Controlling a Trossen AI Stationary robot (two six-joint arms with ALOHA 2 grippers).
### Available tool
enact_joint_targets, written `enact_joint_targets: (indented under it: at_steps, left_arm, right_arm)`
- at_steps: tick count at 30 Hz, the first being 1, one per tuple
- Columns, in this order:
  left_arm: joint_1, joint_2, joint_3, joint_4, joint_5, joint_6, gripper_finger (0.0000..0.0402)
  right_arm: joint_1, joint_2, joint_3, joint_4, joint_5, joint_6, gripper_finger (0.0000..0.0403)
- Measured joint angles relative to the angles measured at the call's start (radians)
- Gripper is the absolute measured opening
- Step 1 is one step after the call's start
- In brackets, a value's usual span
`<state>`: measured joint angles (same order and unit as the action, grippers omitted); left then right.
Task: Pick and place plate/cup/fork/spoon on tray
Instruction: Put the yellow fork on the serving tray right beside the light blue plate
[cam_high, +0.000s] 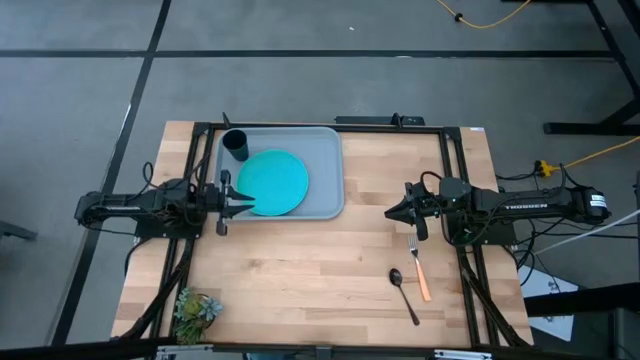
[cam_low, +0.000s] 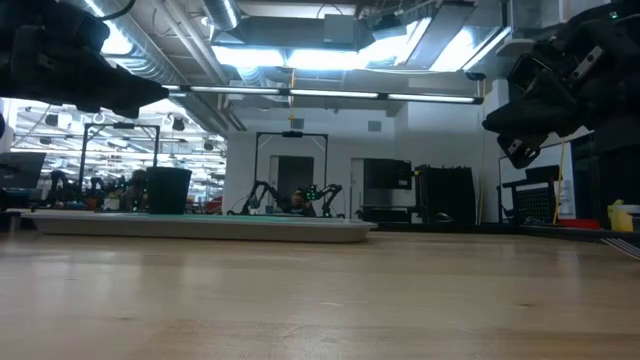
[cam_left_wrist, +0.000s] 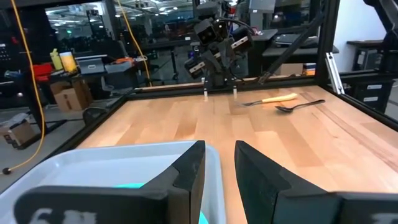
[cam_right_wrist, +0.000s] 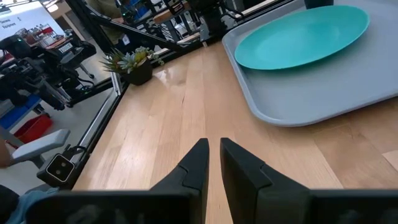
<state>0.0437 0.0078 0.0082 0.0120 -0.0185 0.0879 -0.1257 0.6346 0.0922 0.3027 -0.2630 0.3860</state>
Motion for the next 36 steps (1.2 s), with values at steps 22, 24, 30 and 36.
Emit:
enact_joint_targets:
  at_steps: [22,24,30,36]
  left_arm:
    - [0.0,0.0,-0.001,0.003,-0.002,0.0,0.008]
    - [0.0,0.0,-0.001,0.003,-0.003,0.0,0.008]
    - [0.0,0.0,-0.001,0.003,-0.003,0.0,0.008]
    - [0.0,0.0,-0.001,0.003,-0.003,0.001,0.008]
  right_arm:
    - [0.0,0.0,-0.001,0.242,0.127,0.184,0.0046]
    - [-0.001,0.0,-0.001,0.392,0.143,0.335,0.0046]
    - [0.124,-0.002,0.123,0.821,-0.052,0.23,0.0046]
    - [0.34,0.058,0.45,0.215,-0.02,0.03,0.0046]
